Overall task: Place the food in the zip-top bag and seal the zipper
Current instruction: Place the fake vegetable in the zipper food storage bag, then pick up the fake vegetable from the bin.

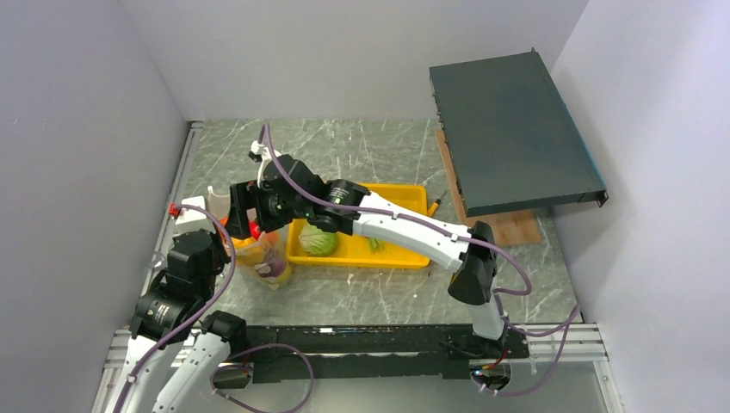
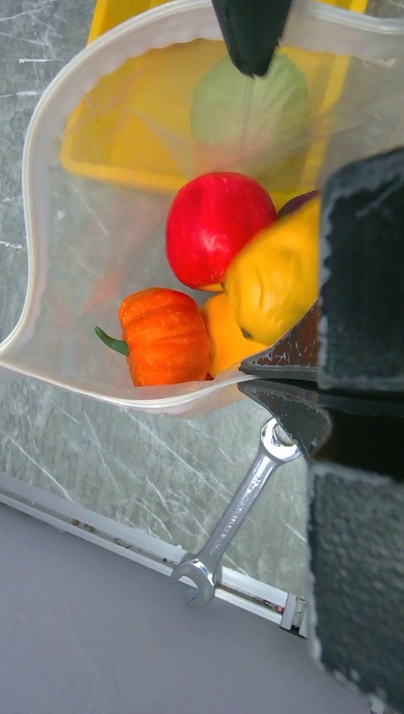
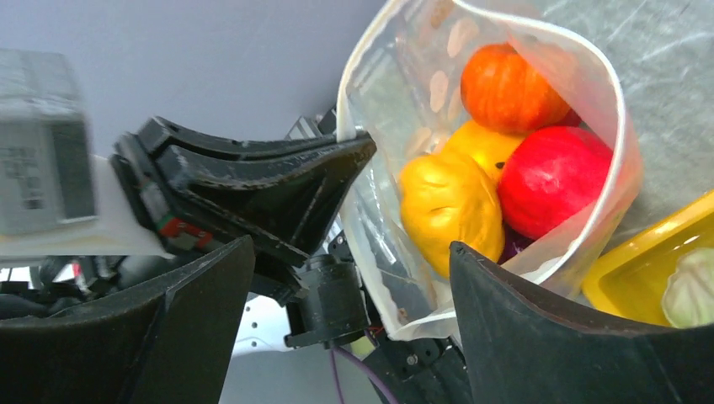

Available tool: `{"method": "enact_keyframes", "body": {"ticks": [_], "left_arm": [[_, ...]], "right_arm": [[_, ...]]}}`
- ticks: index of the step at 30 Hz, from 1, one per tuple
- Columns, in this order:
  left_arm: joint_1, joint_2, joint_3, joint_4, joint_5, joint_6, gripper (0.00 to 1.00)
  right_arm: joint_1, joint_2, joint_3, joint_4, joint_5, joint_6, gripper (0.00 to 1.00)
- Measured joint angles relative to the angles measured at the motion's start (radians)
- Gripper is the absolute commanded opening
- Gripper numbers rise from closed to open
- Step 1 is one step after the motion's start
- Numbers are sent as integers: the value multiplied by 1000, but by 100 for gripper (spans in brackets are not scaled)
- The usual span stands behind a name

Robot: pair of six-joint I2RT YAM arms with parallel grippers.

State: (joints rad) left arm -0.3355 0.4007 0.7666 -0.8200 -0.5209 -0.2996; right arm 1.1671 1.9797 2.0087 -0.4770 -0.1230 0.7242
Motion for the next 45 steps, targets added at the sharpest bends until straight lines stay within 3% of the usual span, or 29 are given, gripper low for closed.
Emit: {"method": "enact_keyframes", "body": {"ticks": [10,18,27,34,40,45], "left_arm": [[0,0,0,0,0,0,0],[0,0,0,0,0,0,0],[0,0,0,0,0,0,0],[0,0,0,0,0,0,0],[0,0,0,0,0,0,0],[0,0,0,0,0,0,0]], "right_arm": [[1,0,69,-38,63,-89,84],[2,-109,-47,-53,223,-224,84],[-4,-412,-412,-10,650,-428,84],[-63,-461,-694,46,875,-471,81],[-135,-400,-784,68,899,-473,78],[-216,-331,-811,114,759,-459,73]]}}
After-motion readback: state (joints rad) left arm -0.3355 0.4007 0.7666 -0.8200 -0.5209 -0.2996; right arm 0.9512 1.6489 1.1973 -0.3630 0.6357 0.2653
